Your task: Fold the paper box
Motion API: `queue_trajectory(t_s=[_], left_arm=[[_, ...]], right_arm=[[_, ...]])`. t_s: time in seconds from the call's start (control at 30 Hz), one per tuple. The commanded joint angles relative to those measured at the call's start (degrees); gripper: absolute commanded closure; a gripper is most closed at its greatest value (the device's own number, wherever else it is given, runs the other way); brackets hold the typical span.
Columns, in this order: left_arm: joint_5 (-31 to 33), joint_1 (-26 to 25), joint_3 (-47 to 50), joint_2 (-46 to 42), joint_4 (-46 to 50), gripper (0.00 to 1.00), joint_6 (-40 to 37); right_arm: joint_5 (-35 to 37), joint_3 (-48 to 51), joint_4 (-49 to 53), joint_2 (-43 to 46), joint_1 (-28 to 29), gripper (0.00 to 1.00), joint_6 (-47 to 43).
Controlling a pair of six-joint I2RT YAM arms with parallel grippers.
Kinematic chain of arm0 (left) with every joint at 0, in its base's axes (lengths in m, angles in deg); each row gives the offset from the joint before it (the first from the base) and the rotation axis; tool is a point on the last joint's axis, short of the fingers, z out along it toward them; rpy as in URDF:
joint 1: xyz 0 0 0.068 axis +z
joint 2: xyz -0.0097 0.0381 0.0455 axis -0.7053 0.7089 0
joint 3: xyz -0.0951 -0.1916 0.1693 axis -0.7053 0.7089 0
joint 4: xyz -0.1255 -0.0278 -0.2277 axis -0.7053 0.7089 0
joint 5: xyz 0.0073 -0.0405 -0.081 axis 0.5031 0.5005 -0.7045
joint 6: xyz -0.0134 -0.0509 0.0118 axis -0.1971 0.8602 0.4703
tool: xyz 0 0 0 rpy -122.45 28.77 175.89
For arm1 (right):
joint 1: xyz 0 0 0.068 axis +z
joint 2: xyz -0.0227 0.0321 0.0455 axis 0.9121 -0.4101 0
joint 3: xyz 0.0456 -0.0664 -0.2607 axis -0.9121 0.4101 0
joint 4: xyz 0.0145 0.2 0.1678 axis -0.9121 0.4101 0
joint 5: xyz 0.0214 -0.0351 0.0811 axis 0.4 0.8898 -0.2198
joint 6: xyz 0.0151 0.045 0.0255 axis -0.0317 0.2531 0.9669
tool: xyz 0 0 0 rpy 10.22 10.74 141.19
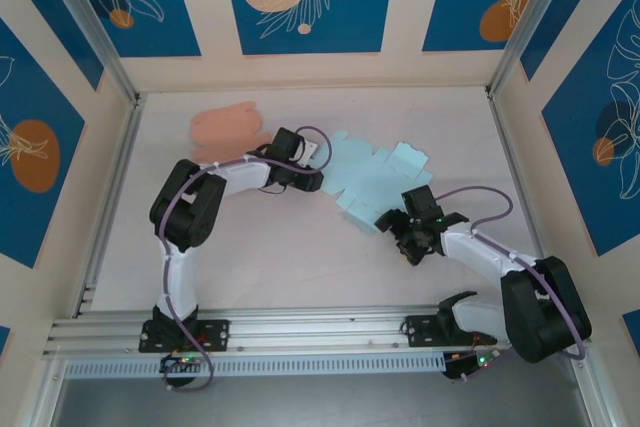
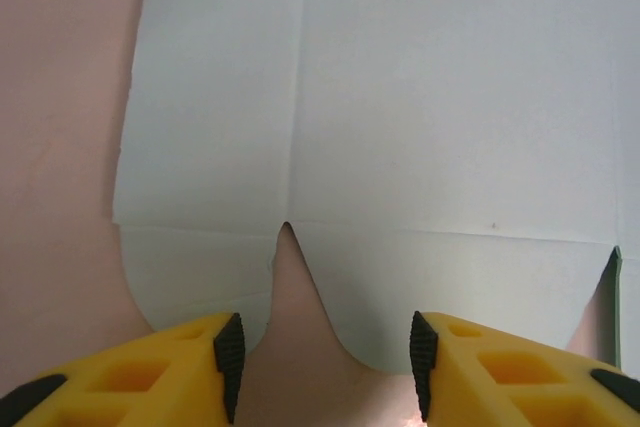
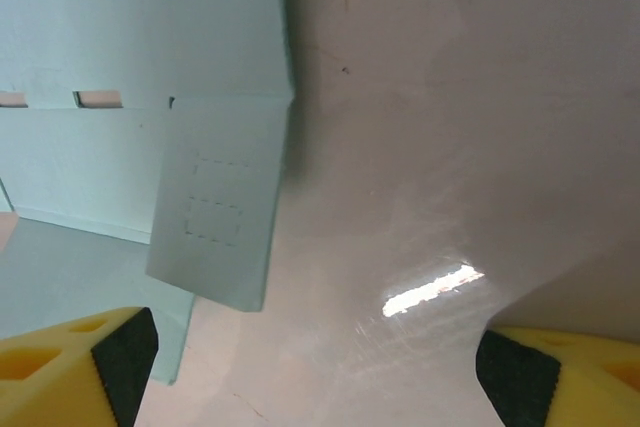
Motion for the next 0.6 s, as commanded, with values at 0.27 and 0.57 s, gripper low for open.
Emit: queue_trajectory(t_s=[0.27, 0.57], left_arm=[[-3.57, -4.22, 5.58, -0.46, -4.3, 0.65, 4.87], [-1.36, -4.33, 7.24, -2.44, -4.71, 0.68, 5.93]], right_arm=[[-6.17, 2.65, -33.26, -3.7, -6.91, 0.17, -8.98], [-3.18, 3.14, -31.26, -1.78, -9.99, 0.2, -10.2]])
